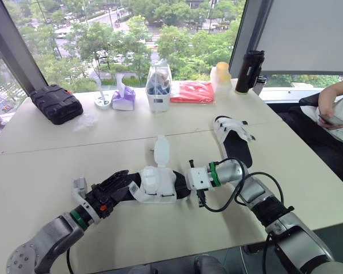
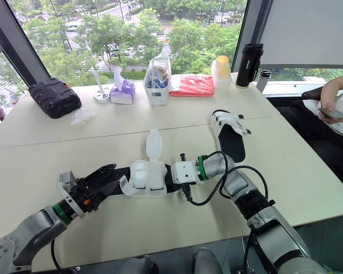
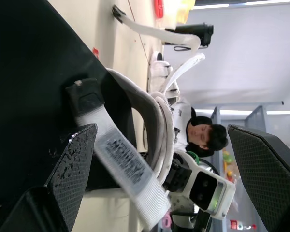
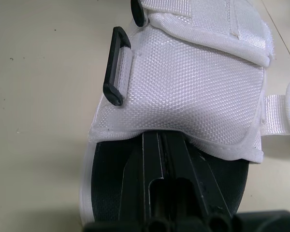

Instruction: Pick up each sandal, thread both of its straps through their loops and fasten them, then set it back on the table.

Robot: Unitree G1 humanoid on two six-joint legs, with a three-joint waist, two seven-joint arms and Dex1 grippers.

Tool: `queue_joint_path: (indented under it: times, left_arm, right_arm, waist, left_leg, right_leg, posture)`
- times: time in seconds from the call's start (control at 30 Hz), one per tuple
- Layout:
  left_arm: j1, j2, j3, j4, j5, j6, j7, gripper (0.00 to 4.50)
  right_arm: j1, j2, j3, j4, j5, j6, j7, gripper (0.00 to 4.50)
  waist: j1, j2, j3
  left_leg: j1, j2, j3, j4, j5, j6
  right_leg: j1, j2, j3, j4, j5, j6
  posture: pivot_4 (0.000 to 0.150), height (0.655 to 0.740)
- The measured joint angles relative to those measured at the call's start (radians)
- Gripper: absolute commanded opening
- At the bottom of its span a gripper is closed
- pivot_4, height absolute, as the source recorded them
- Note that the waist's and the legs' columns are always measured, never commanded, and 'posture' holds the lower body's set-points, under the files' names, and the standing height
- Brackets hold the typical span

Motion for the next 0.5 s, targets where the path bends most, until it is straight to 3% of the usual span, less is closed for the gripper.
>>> queue_joint_path:
  times: [0.27, 0.5]
  left_arm:
    - [-0.008, -0.023, 0.002, 0.0, 0.0, 0.011, 0.009, 4.48]
    - [0.102, -0.016, -0.002, -0.096, 0.001, 0.028, -0.022, 4.48]
  right_arm:
    - [0.002, 0.0, 0.0, -0.002, 0.0, 0.0, 0.0, 0.0]
    - [0.006, 0.0, 0.001, -0.012, 0.0, 0.002, 0.0, 0.0]
  waist:
    - [-0.001, 0.0, 0.0]
    - [-0.003, 0.0, 0.0]
  left_leg:
    - [0.0, 0.0, 0.0, 0.0, 0.0, 0.0]
    - [-0.002, 0.0, 0.0, 0.0, 0.0, 0.0]
  right_leg:
    - [0.0, 0.0, 0.0, 0.0, 0.0, 0.0]
    - [-0.001, 0.0, 0.0, -0.002, -0.001, 0.0]
  posture:
    - [0.15, 0.74]
    - [0.15, 0.74]
